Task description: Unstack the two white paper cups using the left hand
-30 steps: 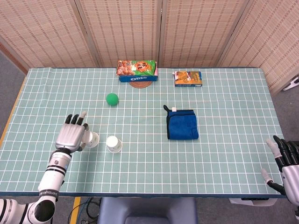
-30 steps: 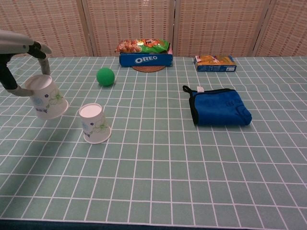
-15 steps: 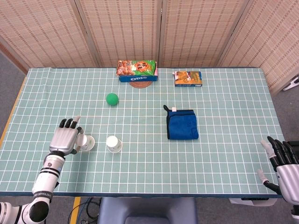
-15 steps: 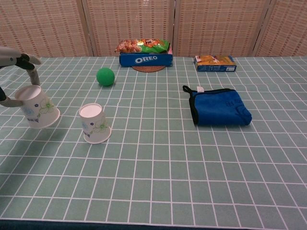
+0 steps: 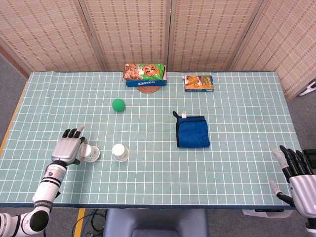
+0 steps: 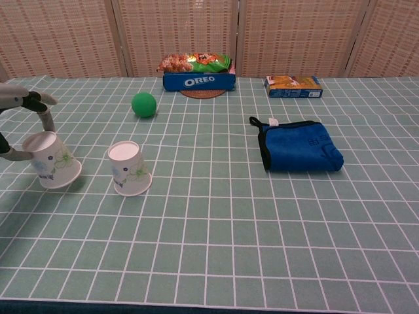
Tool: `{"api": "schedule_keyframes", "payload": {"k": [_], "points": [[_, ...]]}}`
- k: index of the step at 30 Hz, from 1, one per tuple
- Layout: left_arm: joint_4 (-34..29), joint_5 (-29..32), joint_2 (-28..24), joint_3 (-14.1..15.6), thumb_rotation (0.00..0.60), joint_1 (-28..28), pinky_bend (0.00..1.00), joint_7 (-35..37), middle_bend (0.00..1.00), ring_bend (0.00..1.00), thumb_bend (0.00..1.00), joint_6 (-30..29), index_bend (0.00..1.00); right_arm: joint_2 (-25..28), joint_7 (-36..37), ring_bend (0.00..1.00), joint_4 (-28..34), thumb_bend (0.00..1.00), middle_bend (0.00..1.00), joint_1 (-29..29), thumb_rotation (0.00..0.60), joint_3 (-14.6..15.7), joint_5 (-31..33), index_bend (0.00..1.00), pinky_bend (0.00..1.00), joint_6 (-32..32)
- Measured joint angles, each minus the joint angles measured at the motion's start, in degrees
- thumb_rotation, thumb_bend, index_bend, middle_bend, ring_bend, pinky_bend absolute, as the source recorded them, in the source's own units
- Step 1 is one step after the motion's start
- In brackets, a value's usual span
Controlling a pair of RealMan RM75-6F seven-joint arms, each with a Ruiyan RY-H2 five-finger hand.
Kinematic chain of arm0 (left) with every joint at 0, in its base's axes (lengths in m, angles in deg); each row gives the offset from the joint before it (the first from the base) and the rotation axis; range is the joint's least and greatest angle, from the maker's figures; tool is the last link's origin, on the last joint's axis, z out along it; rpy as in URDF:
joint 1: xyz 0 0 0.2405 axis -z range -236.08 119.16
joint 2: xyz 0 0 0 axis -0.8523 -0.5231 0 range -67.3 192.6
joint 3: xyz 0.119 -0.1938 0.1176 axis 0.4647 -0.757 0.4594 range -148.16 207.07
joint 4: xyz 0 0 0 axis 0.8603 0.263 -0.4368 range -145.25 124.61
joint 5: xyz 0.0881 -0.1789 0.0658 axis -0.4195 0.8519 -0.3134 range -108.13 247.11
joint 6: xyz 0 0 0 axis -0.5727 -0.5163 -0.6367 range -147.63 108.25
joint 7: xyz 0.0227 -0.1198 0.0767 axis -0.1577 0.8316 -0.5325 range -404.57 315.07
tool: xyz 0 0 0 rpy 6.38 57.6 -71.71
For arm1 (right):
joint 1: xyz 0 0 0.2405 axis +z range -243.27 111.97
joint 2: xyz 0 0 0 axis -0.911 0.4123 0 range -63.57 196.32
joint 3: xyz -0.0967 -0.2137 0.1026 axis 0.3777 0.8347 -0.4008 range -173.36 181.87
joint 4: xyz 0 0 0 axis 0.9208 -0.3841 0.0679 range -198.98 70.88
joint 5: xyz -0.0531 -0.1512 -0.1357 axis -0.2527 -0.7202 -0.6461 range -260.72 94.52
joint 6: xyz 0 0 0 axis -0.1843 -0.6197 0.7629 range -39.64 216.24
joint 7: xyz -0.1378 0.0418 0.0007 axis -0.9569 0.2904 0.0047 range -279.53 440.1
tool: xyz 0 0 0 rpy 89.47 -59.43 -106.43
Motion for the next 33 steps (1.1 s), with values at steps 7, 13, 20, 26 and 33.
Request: {"api": "schedule_keyframes", "payload": {"k": [7,13,20,26,33], "points": [[3.37,-0.58,1.88,-0.47,0.600,-0.09,0.00,1.57,0.00,0.00,0.30,2.85,0.42,0.14,0.35,0.00,-0.11,0.31,0.00,-0.03,0.600,-0.04,0.13,0.01,0.00,-0.17],[5.01,-0.77,2.56,-0.73,0.600,-0.14,0.00,2.33,0.00,0.00,0.29,4.22,0.41,0.20,0.53,0.00,-0.17,0.32,0.00,-0.12,0.600,-0.12,0.28,0.01,0.00,-0.45],[6.67,-1.54,3.05,-0.81,0.600,-0.49,0.00,3.91,0.00,0.00,0.29,5.89,0.36,0.06,0.28,0.00,-0.14,0.32,0.00,-0.20,0.600,-0.24,0.57,0.01,0.00,-0.59],[7.31,-2.68,3.33,-0.94,0.600,-0.95,0.00,5.28,0.00,0.00,0.30,6.69,0.26,-0.03,0.03,0.00,-0.07,0.32,0.00,-0.13,0.600,-0.33,0.76,0.01,0.00,-0.44],[4.89,-3.21,2.44,-1.12,0.600,-1.34,0.00,4.84,0.00,0.00,0.29,5.05,0.09,0.00,0.16,0.00,-0.15,0.32,0.00,-0.26,0.600,-0.46,0.86,0.01,0.00,-0.84]]}}
